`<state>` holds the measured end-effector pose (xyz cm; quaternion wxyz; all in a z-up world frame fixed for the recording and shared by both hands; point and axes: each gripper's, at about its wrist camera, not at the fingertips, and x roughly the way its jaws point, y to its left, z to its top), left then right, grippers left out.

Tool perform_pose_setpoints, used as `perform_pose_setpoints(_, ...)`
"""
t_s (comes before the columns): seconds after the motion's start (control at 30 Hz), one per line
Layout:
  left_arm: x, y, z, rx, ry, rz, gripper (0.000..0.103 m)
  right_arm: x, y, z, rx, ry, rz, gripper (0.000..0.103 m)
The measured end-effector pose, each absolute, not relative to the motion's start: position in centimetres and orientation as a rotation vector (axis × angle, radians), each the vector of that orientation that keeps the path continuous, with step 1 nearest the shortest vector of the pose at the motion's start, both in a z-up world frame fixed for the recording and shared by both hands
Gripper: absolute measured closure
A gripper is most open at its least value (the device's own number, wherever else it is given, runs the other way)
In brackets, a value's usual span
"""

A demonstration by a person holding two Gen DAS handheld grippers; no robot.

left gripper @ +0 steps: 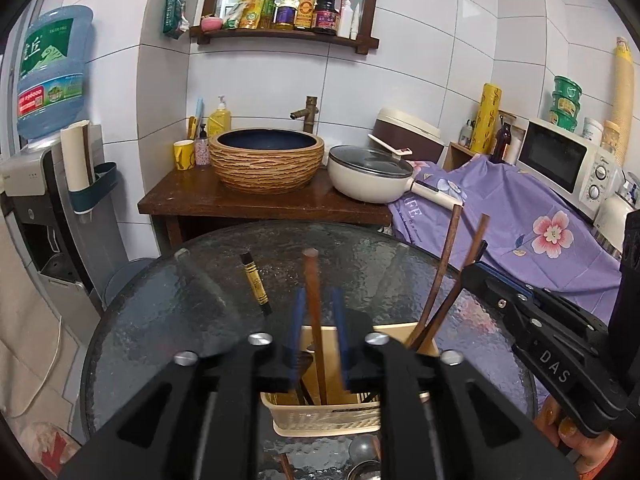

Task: Organize utensils
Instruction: 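Lower both chopsticks into the holder and open both grippers, then withdraw both grippers and move them to the remaining utensils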

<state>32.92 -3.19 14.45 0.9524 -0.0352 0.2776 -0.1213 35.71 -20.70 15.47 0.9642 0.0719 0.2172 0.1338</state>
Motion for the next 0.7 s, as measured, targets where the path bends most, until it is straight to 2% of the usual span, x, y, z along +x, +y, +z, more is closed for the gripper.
perform_pose_setpoints(0.03, 32.6, -3.1, 14.5, -0.073, 0.556, -0.244, 0.063, 35.5, -20.8, 15.5, 0.141, 0.434, 0.267, 0.091)
perform_pose_setpoints(0.07, 32.1, -2.9, 14.4, -0.079, 0.544, -0.243, 0.054, 35.0, -20.9, 15.5, 0.137, 0.425, 0.265, 0.083)
perform_pose_setpoints(0.1, 31.5, -2.8, 14.4, -0.086, 0.535, -0.246, 0.049, 34.4, -21.0, 15.5, 0.137, 0.409, 0.264, 0.077)
perform_pose_setpoints(0.13, 30.6, -2.6, 14.2, -0.094, 0.521, -0.256, 0.046, 33.6, -21.2, 15.5, 0.138, 0.387, 0.263, 0.061)
perform_pose_setpoints(0.17, 29.9, -2.3, 13.9, -0.096, 0.513, -0.259, 0.040, 32.9, -21.3, 15.5, 0.138, 0.368, 0.261, 0.055)
perform_pose_setpoints(0.27, 27.8, -1.8, 12.5, -0.096, 0.507, -0.248, 0.031, 30.9, -21.7, 14.9, 0.121, 0.357, 0.252, 0.054)
perform_pose_setpoints(0.43, 25.5, -1.2, 8.2, -0.068, 0.581, -0.223, 0.031, 29.4, -22.0, 11.0, 0.135, 0.505, 0.260, 0.054)
perform_pose_setpoints(0.53, 24.2, -1.9, 4.9, 0.024, 0.654, -0.212, 0.034, 28.9, -22.1, 8.2, 0.148, 0.583, 0.257, 0.054)
perform_pose_setpoints(0.7, 22.5, -3.4, 0.8, 0.118, 0.758, -0.283, 0.047, 28.1, -22.1, 3.4, 0.173, 0.695, 0.243, 0.054)
